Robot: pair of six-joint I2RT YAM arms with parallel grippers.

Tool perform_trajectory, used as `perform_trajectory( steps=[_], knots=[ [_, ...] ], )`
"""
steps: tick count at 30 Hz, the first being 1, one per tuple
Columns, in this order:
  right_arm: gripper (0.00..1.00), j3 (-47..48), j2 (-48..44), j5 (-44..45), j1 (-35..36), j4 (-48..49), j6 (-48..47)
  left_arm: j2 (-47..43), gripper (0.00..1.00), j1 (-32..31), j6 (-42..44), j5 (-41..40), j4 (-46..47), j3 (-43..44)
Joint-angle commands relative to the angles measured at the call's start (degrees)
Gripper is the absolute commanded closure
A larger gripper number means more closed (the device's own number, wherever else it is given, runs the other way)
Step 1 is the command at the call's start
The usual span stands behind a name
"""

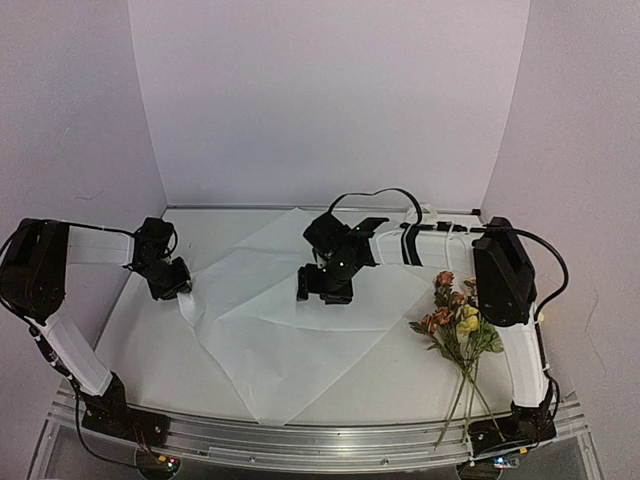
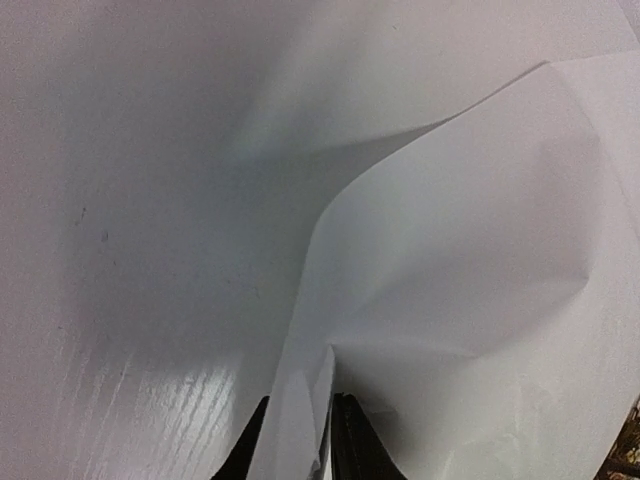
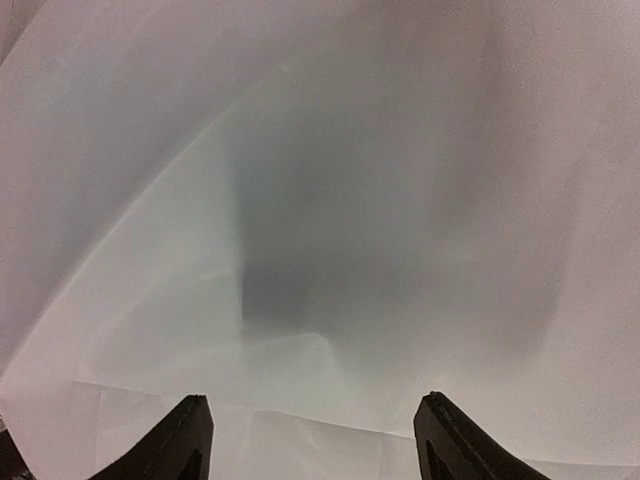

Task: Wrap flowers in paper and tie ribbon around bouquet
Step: Place the flattened wrapping paper at the center of the board, then pick up the fake flower from the corner of the board.

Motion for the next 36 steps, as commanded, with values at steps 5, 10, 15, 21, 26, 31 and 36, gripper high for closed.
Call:
perform_trajectory(
  steps=[5, 10, 15, 21, 26, 31, 36],
  knots=[
    [0.29, -4.62, -0.07, 1.74, -0.33, 0.65, -1.31, 0.17, 0.46, 1.39, 2.42, -4.02, -2.26, 6.21],
    [0.29, -7.76, -0.7, 2.43, -0.34, 0.55, -2.94, -3.12, 0.29, 1.34, 4.84, -6.99, -5.72, 10.75],
    [0.29, -7.94, 0.13, 2.68, -0.67, -0.29, -4.31, -4.72, 0.21, -0.42, 5.63, -6.09, -6.28, 11.06],
    [0.3, -7.42, 2.11, 0.13, 0.39, -1.67, -5.31, -0.56, 0.33, -9.17, 5.19, 5.85, 3.67, 11.23],
    [0.31, -10.3, -0.23, 2.2, 0.53, -1.72, -5.05, 8.78, 0.51, -13.88, 2.6, 13.47, 12.09, 12.73],
    [0.31, -7.45, -0.09, 3.61, 0.4, -3.53, -7.23, 11.94, 0.58, -16.71, 0.12, 14.68, 15.94, 9.02],
    [0.31, -5.03, 0.52, 3.86, 0.43, -4.97, -8.18, 10.04, 0.64, -16.8, -4.12, 8.67, 13.92, 3.49]
  ],
)
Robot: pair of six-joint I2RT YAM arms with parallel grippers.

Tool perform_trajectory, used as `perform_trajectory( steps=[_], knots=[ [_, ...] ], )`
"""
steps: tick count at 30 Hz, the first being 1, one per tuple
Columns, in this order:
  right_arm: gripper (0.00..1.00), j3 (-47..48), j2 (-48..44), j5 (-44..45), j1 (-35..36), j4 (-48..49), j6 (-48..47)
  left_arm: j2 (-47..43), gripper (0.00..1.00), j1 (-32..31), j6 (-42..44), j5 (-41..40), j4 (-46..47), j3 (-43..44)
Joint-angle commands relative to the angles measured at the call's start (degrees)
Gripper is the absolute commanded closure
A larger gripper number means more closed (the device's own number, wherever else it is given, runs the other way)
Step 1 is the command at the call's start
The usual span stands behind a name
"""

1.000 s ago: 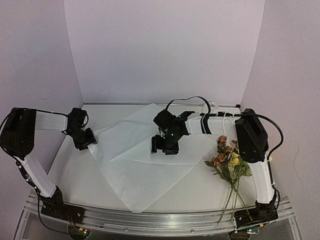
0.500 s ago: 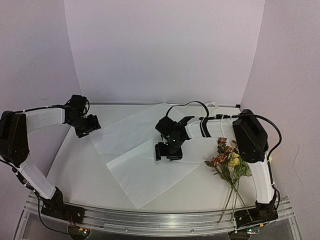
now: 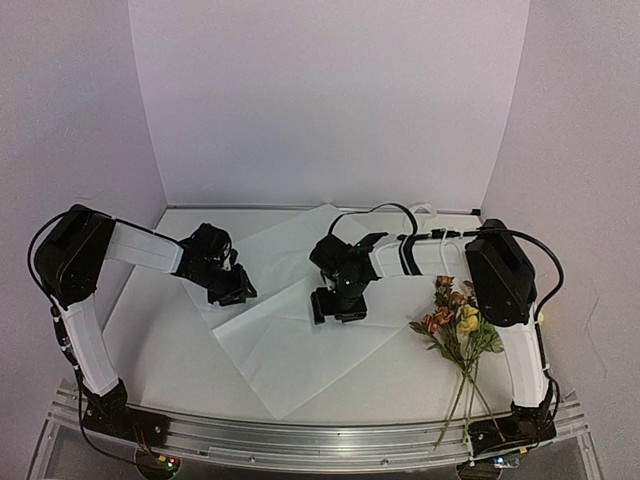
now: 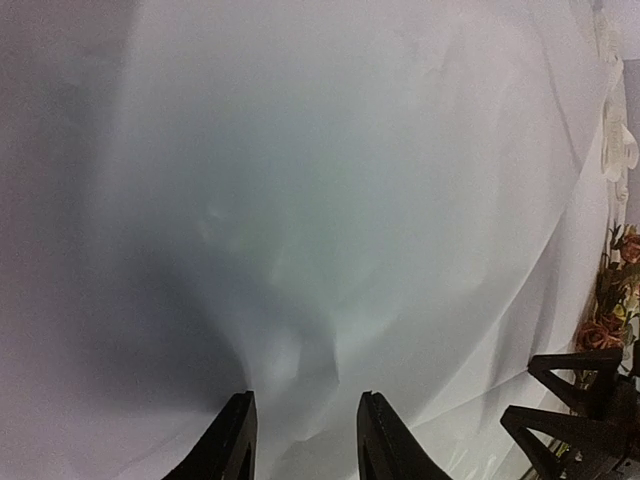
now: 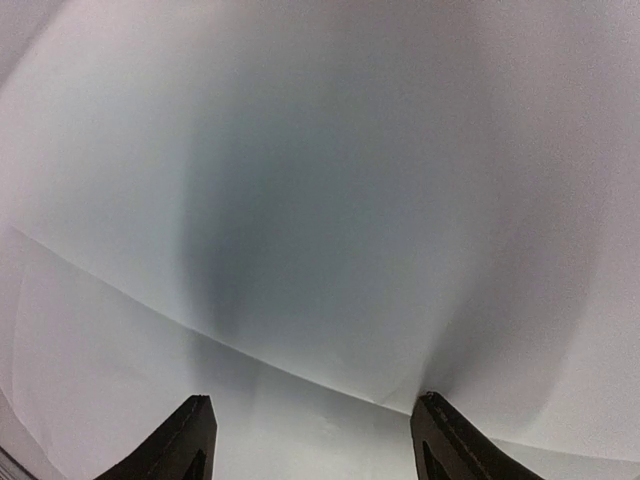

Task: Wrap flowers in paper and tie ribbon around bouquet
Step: Pick up the fake flower from the corner of the board.

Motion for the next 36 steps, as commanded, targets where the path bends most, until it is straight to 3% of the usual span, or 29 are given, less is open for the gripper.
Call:
perform_trajectory(
  steps=[1, 6, 14, 21, 28, 36],
  knots=[
    [0.31, 2.94, 0.48, 1.5, 0.24, -3.35, -1.59, -2.96, 0.65, 0.22, -4.63, -5.36, -0.19, -3.93],
    [0.31, 1.77, -0.78, 1.13, 0.28, -3.67, -1.0, -7.35, 0.65, 0.26, -7.23, -10.28, -2.34, -10.45],
    [0.3, -1.3, -1.62, 2.57, 0.26, -3.73, 0.5, -13.41, 0.65, 0.19, -10.56, -11.59, -1.31, -17.29],
    [0.33, -2.6, -0.43, 3.0, -3.49, -4.02, 2.21, -7.85, 0.66, 0.38, -3.8, -11.37, -4.91, -7.76],
    [0.33, -0.76, -0.81, 3.37, -4.44, -4.64, 2.28, -4.86, 0.69, 0.9, -2.49, -10.55, -5.18, -6.41],
    [0.26, 1.98, -10.0, 7.8, -4.61, -9.47, 2.63, -7.75, 0.62, 0.91, 0.02, -9.79, -6.96, -2.39]
  ],
)
